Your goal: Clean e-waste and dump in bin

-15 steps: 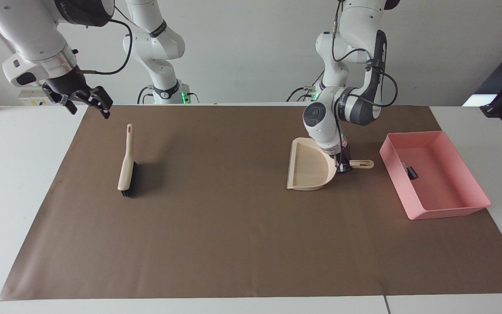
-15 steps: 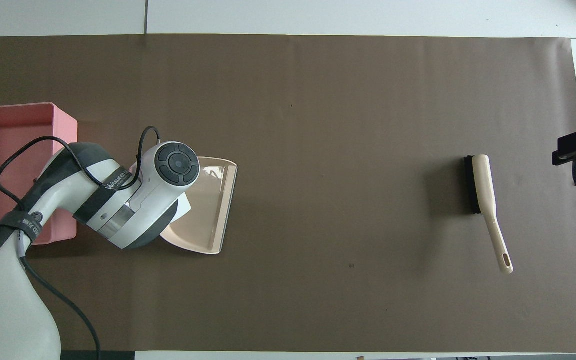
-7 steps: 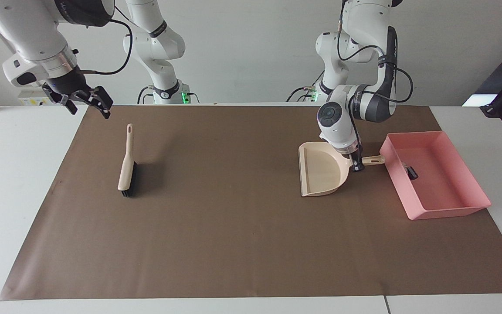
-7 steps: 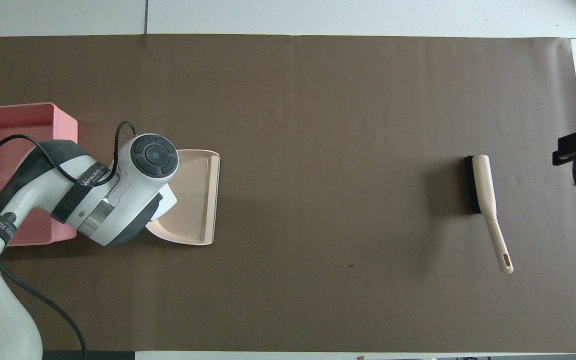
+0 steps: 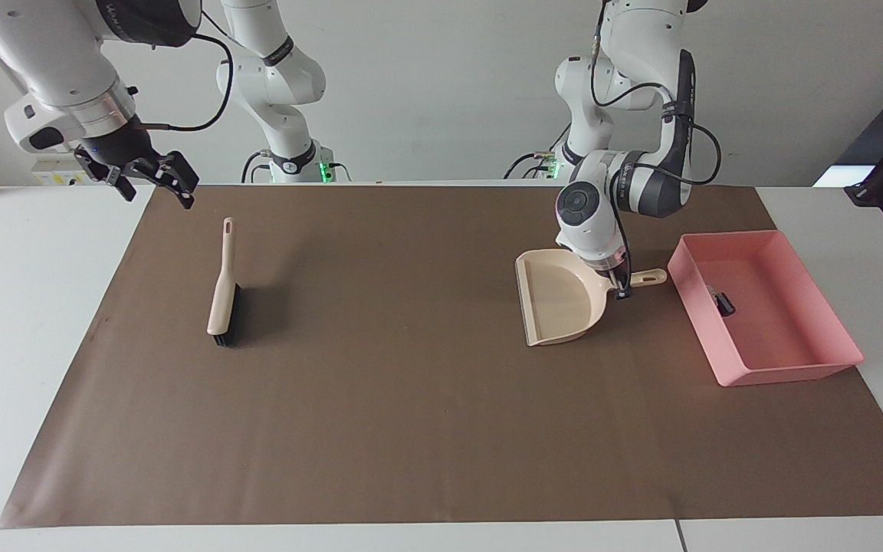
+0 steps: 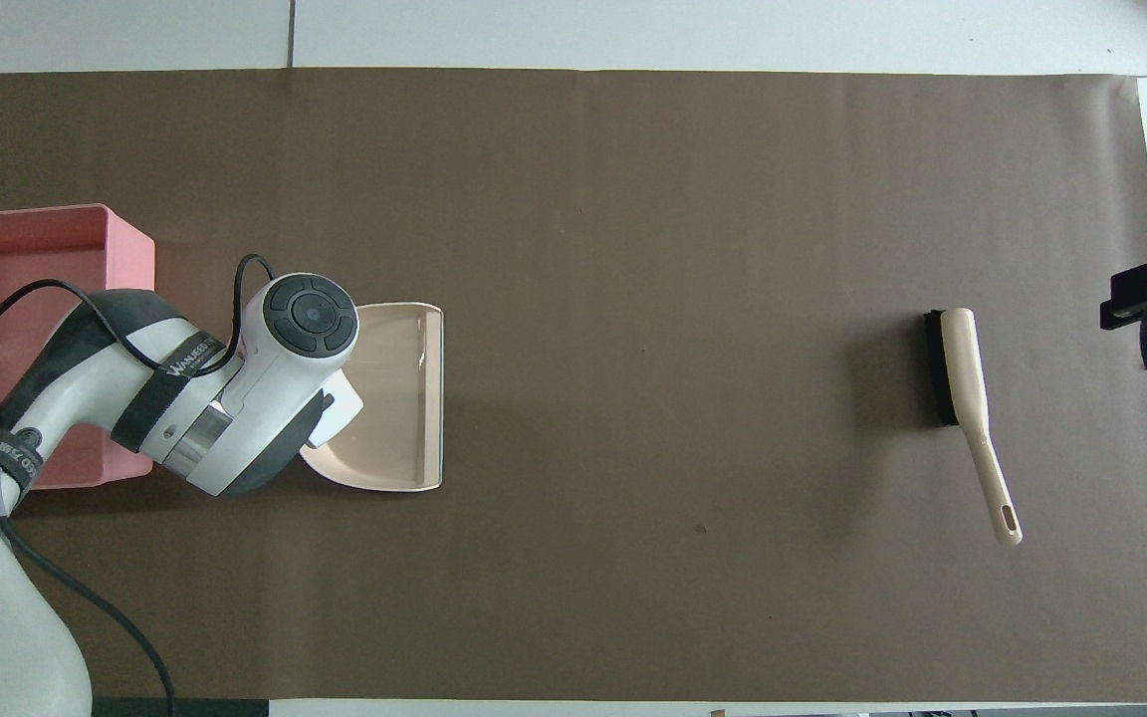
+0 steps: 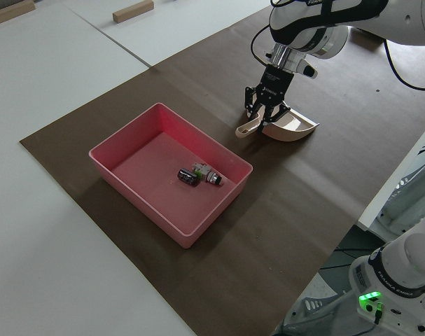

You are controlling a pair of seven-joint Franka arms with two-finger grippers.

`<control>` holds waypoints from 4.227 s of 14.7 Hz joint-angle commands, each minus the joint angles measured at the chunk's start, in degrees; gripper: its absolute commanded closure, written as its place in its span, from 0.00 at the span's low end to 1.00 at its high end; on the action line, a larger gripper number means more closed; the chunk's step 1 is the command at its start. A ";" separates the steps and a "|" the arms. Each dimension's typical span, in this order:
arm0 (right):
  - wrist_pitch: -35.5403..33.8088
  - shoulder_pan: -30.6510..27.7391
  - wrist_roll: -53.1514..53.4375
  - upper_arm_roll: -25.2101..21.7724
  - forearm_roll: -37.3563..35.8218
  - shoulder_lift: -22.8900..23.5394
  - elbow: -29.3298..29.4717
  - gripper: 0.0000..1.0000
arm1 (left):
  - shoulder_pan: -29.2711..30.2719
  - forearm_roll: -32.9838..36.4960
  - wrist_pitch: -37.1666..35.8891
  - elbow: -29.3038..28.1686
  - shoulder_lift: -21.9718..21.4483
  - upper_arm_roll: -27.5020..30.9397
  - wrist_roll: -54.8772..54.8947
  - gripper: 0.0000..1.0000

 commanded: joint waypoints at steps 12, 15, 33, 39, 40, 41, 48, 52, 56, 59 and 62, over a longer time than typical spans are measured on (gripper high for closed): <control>-0.17 -0.33 0.64 0.23 0.28 -1.25 -1.25 0.00 | 12.15 -8.17 -1.83 1.20 -13.59 0.86 -10.01 0.02; -0.17 -0.42 0.64 0.23 0.28 -1.25 -1.25 0.00 | 15.58 -11.06 -1.83 1.28 -14.47 0.95 -22.82 0.02; -0.17 -0.42 0.64 0.23 0.28 -1.25 -1.25 0.00 | 22.71 -28.82 -18.70 25.28 -11.48 0.86 -52.05 0.02; -0.17 -0.42 0.64 0.23 0.28 -1.25 -1.25 0.00 | 22.53 -28.91 -18.44 25.53 -11.93 0.68 -56.62 0.02; -0.17 -0.42 0.64 0.23 0.28 -1.25 -1.25 0.00 | 22.62 -28.91 -18.61 26.33 -11.58 0.60 -56.62 0.02; -0.17 -0.42 0.64 0.23 0.28 -1.25 -1.25 0.00 | 22.53 -28.91 -18.79 26.59 -10.70 0.51 -56.62 0.02; -0.17 -0.42 0.64 0.23 0.28 -1.25 -1.25 0.00 | 22.97 -28.21 -18.53 26.07 -10.78 0.42 -56.35 0.02; -0.17 -0.33 0.64 0.23 0.28 -1.25 -1.25 0.00 | 22.71 -28.21 -18.79 26.16 -10.78 0.42 -56.44 0.02; -0.17 -0.42 0.64 0.23 0.28 -1.25 -1.25 0.00 | 22.71 -28.21 -18.88 26.07 -10.78 0.42 -56.35 0.02; -0.17 -0.42 0.64 0.23 0.28 -1.25 -1.25 0.00 | 22.53 -28.12 -19.32 26.07 -10.96 0.42 -56.53 0.02; -0.17 -0.42 0.64 0.23 0.28 -1.25 -1.25 0.00 | 22.70 -28.03 -19.41 25.90 -11.05 0.33 -56.09 0.02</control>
